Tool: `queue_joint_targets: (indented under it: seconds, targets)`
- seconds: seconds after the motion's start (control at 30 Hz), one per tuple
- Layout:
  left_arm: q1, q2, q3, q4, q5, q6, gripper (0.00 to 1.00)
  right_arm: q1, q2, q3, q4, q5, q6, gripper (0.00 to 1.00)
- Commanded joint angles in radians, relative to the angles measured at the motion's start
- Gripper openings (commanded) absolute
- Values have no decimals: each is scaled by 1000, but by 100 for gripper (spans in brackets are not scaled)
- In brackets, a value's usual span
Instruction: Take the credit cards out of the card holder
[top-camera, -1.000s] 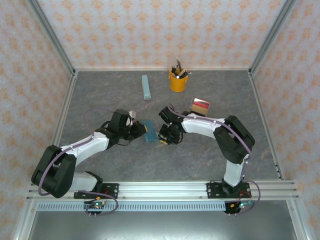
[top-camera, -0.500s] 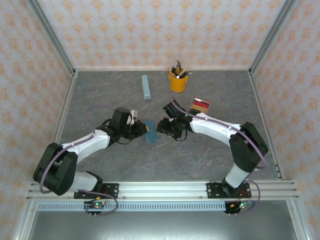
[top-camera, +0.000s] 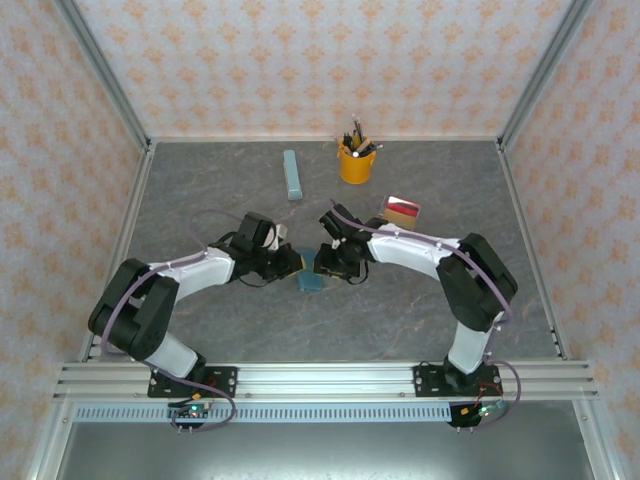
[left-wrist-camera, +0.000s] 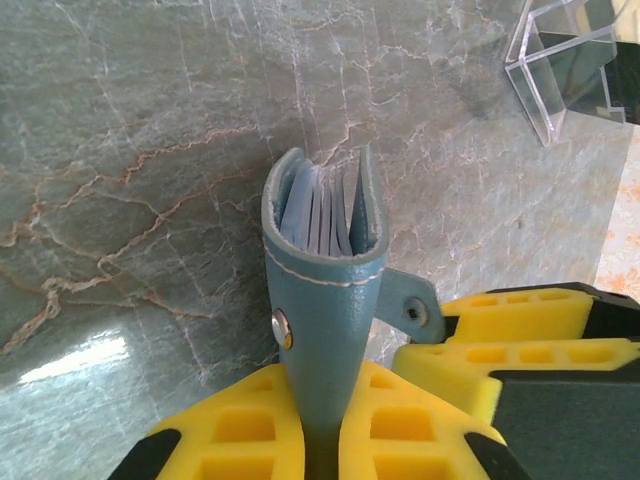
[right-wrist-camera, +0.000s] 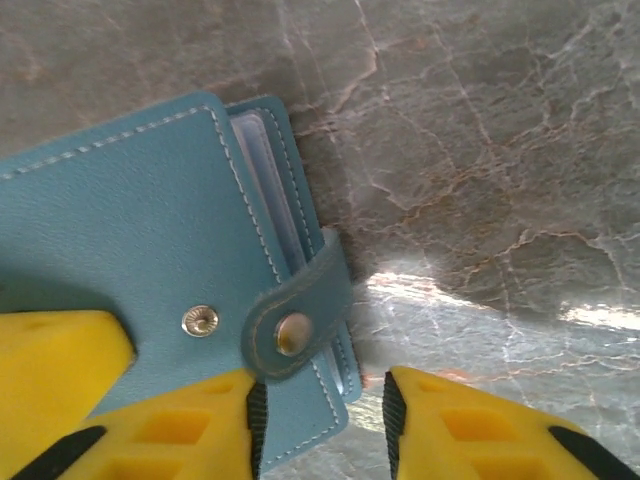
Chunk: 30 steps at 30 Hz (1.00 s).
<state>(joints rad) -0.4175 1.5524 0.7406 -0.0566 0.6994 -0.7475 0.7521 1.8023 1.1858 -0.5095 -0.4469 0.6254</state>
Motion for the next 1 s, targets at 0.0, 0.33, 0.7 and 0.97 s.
queue_joint_targets:
  seconds: [0.0,0.33,0.7,0.97]
  targets:
    - [-4,20,28,-55,14,36,0,7,16,58,-62,62,-21,34]
    - [-4,35,53,-103,-13,46,7,7,52,91,-115,148,-20,25]
    - [-3,16,76,-168,-66,47,47,9,67,112,-122,188,-21,20]
    - [37,-84,85,-285,-184,50,81,13,16,110,-126,230,-43,4]
